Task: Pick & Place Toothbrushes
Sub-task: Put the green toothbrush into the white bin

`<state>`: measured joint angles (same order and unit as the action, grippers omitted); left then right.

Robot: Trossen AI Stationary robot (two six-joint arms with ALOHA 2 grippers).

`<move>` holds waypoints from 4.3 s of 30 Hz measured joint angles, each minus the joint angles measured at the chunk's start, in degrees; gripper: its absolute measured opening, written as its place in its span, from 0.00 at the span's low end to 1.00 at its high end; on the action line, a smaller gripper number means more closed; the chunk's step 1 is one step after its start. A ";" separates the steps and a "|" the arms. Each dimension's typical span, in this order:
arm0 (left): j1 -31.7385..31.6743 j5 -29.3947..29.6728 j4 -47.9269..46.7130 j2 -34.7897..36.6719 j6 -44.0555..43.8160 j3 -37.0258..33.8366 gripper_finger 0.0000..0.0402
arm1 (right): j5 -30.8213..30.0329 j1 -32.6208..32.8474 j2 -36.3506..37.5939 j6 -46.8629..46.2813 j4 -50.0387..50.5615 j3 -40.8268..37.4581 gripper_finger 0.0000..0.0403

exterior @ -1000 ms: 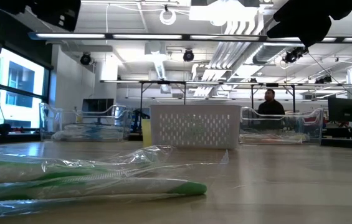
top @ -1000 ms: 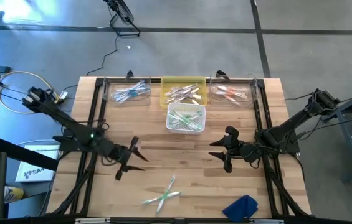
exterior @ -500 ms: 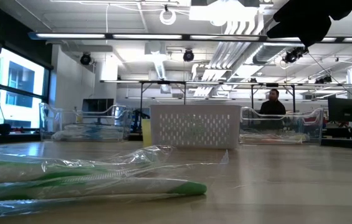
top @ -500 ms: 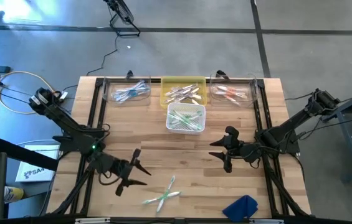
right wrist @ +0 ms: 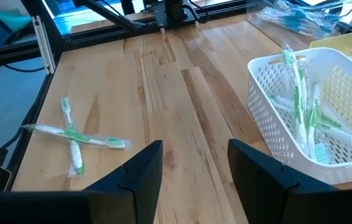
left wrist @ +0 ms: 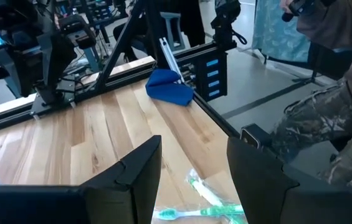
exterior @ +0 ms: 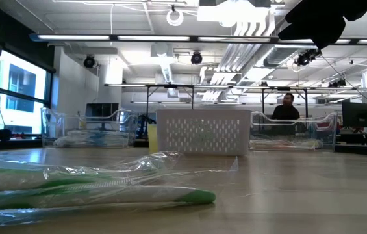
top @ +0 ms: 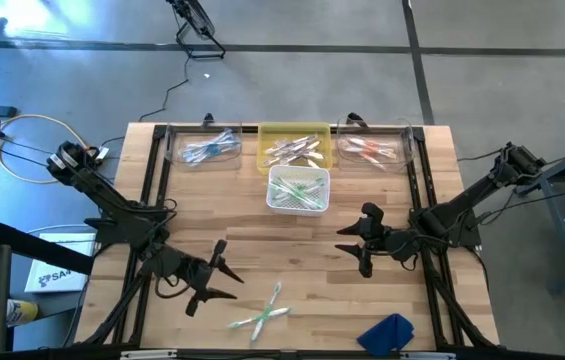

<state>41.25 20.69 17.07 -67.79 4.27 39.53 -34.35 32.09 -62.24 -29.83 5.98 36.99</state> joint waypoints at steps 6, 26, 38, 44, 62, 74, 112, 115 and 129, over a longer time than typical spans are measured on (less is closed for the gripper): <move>0.00 -0.03 -0.06 0.00 0.00 0.00 0.44 | 0.02 0.00 0.00 0.05 0.09 0.00 0.43; -0.02 11.19 12.13 -0.40 0.89 -0.07 0.44 | -0.20 -0.03 0.00 5.27 0.07 0.00 0.43; -0.55 16.22 14.49 -4.15 -1.02 -0.07 0.44 | 0.20 -1.13 0.00 5.70 0.06 0.00 0.43; -1.66 15.88 14.17 -8.24 -6.95 -0.07 0.44 | 0.58 -1.13 0.00 5.33 0.89 0.00 0.43; -1.88 10.09 -23.22 -25.39 -26.31 25.01 0.44 | 3.15 -1.13 0.00 4.18 2.60 0.00 0.43; -2.26 2.20 -34.27 -37.04 -42.81 37.61 0.44 | 2.99 -1.13 0.00 4.16 3.62 0.00 0.43; -3.93 -5.31 -39.74 -47.10 -66.25 37.86 0.44 | 3.23 -1.13 -0.02 1.10 1.92 -5.07 0.43; -4.17 -6.69 -38.89 -47.69 -66.43 37.99 0.44 | 3.19 -1.13 0.00 1.10 1.92 -5.05 0.43; -4.17 -6.38 -37.88 -48.41 -66.07 38.05 0.44 | 3.02 -1.13 -0.01 1.14 1.46 -5.05 0.43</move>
<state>37.08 14.31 -20.81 -116.20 -61.80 77.58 -31.33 30.96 -62.25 -28.69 7.44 31.94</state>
